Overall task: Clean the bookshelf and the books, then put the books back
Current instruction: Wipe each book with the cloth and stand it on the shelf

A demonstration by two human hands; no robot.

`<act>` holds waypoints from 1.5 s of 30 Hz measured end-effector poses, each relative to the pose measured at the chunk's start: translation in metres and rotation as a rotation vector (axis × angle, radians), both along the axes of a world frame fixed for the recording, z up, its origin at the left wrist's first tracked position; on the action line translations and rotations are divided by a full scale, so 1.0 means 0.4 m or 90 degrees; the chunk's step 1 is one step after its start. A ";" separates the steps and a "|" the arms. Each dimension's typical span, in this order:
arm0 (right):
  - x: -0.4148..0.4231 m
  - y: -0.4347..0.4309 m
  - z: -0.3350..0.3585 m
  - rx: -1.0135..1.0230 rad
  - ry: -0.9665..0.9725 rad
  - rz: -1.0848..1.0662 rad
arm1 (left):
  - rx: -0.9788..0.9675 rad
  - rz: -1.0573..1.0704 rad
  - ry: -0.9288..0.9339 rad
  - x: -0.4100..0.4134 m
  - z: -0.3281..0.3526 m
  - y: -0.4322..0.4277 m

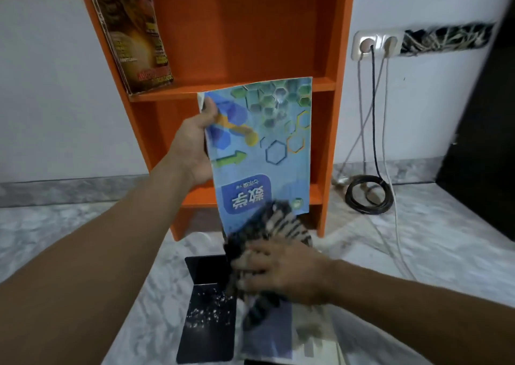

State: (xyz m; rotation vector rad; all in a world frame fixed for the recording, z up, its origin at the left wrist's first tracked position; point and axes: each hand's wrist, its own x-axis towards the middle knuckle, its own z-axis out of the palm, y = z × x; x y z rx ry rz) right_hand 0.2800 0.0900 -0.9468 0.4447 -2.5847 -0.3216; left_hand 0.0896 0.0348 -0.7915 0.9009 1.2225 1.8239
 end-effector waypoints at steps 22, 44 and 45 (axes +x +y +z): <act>0.038 -0.007 -0.053 -0.575 -0.247 -0.279 | -0.008 0.290 -0.040 -0.054 -0.044 0.023; -0.048 0.040 0.040 -1.526 -0.213 -0.157 | -0.101 0.647 -0.160 -0.080 -0.135 0.047; -0.054 0.041 0.062 -1.554 -0.198 -0.130 | -0.093 0.657 -0.180 -0.080 -0.137 0.045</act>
